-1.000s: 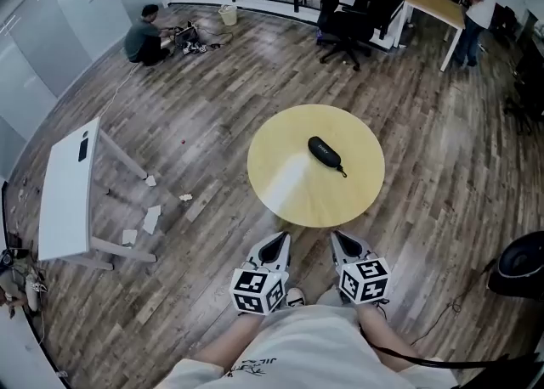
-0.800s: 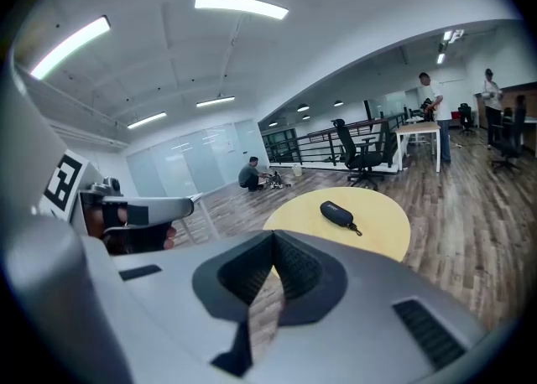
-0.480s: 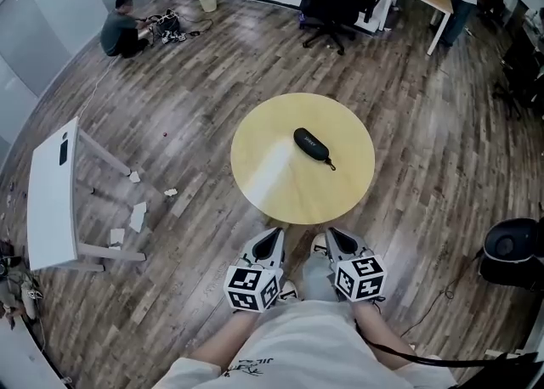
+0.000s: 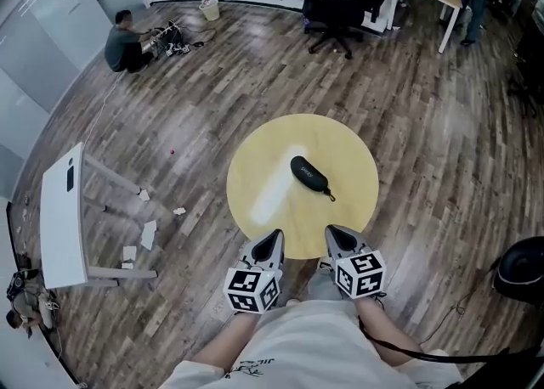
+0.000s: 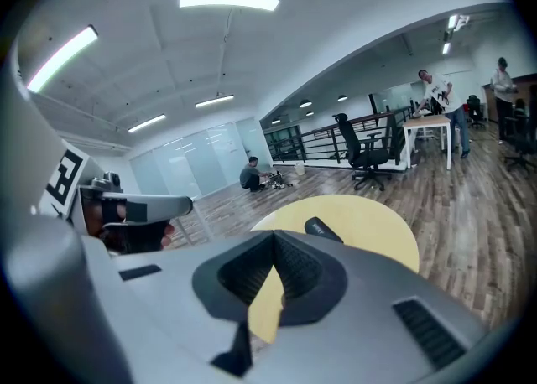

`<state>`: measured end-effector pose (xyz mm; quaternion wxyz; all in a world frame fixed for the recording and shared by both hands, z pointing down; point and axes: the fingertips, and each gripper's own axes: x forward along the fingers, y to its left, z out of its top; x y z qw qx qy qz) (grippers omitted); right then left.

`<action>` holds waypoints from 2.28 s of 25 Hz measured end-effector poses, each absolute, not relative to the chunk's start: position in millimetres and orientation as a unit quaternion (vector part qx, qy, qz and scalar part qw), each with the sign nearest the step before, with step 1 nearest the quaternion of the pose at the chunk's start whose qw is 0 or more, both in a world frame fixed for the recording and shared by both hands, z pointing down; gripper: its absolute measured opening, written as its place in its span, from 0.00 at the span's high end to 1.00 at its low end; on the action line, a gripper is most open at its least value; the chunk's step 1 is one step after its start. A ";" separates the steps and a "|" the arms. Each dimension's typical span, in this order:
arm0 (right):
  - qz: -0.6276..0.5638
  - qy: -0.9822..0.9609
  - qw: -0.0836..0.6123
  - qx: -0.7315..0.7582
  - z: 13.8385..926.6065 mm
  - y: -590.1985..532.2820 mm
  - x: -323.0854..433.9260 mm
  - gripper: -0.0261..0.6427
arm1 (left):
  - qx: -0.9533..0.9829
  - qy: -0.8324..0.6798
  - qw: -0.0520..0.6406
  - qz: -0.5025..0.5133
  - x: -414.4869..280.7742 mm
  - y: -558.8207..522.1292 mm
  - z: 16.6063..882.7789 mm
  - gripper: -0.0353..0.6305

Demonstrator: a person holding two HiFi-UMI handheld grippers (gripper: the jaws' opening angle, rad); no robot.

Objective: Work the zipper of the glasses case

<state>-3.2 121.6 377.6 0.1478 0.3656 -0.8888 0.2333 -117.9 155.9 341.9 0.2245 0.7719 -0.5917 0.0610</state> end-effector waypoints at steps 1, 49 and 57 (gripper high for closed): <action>0.232 -0.890 0.144 0.364 375.8 106.0 -0.2 0.96 | 0.771 -0.595 0.219 0.063 -116.3 142.4 338.8 0.94; 0.303 -0.828 0.216 0.420 569.2 -54.9 -28.8 0.96 | 0.847 -0.451 0.199 0.198 -116.3 -121.8 541.0 0.94; 0.309 -0.828 0.256 0.392 601.4 -45.6 -44.1 0.96 | 0.853 -0.404 0.203 0.261 -116.7 -160.1 581.4 0.94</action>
